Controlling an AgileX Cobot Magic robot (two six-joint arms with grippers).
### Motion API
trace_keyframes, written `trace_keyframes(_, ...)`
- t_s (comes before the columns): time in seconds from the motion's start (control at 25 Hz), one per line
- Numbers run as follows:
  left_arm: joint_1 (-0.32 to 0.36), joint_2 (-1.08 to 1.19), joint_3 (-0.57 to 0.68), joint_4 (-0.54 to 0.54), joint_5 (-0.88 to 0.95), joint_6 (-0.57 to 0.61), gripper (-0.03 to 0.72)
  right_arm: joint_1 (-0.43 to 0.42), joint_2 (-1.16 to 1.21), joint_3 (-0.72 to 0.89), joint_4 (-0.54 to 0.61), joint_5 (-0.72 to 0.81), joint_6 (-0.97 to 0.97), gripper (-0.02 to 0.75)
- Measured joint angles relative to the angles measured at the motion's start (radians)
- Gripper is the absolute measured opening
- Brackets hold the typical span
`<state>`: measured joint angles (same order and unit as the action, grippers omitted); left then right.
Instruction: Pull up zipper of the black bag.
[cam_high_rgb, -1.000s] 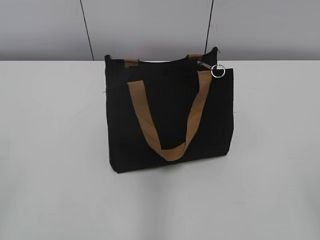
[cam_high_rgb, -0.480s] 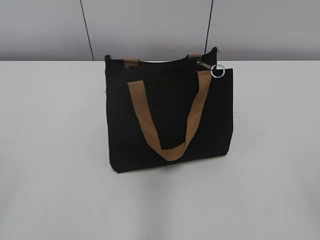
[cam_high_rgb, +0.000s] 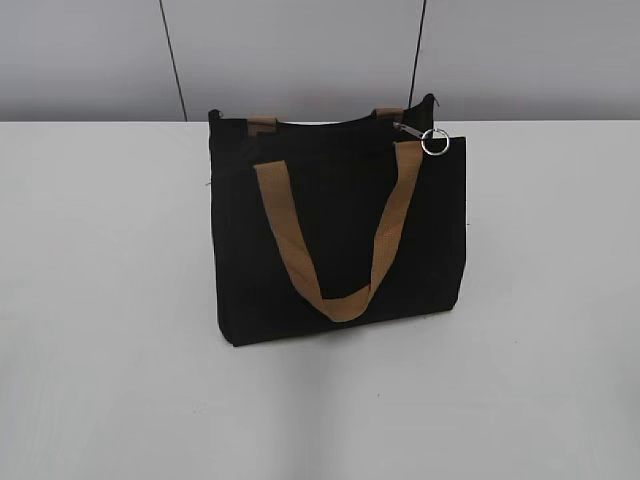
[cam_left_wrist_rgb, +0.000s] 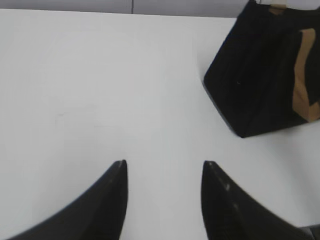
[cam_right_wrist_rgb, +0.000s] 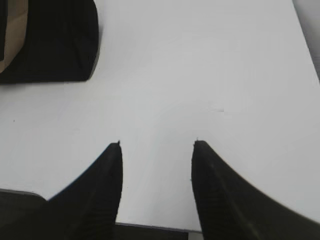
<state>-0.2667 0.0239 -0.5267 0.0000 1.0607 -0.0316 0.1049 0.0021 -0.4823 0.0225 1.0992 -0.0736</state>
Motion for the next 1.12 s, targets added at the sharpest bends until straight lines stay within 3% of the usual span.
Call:
trace_keyframes(0.4,0.174,-0.033,0.004,0.000,0.000,0.000,0.361,-0.135,-0.008,0.000,0.001,0.000,0.000,0.358)
trace_keyframes(0.8,0.184,-0.033,0.005,0.000,0.000,0.000,0.360,-0.138,-0.008,0.000,0.001,0.000,0.000,0.357)
trace_keyframes(1.12,0.184,-0.033,0.005,0.000,0.000,0.000,0.316,-0.138,-0.008,0.000,0.001,0.000,0.000,0.357)
